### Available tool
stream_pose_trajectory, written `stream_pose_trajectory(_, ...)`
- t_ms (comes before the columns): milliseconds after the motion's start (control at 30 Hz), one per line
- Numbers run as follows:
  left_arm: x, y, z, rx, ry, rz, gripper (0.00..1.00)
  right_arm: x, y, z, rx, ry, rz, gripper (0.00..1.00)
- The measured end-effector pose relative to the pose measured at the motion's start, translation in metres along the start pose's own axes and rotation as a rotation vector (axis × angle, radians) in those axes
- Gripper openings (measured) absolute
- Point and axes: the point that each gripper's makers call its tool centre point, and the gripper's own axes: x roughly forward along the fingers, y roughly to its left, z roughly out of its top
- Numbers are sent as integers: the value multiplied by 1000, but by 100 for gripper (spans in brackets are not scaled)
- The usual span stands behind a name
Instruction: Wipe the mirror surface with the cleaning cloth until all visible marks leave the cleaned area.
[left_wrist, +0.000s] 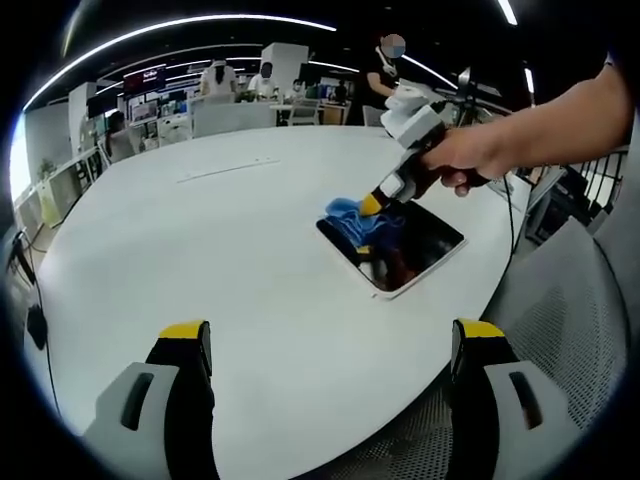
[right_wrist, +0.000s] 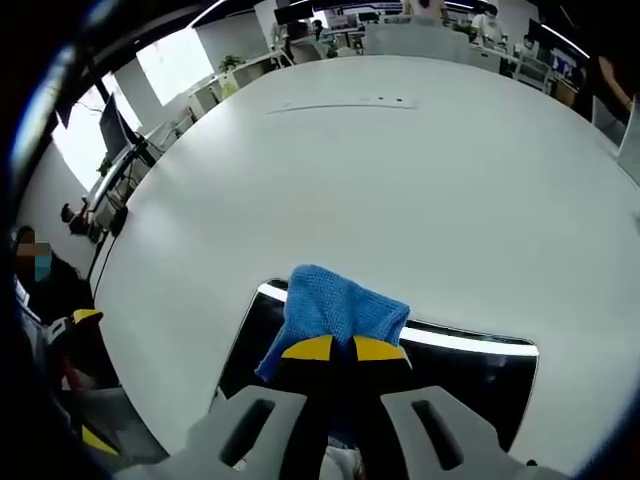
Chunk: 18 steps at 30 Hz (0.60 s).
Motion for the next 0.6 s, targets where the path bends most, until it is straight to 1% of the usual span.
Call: stream_pose_trajectory(600,-1,-1,1,6,-1,1,99,-13,11,-27,14,7,9,0)
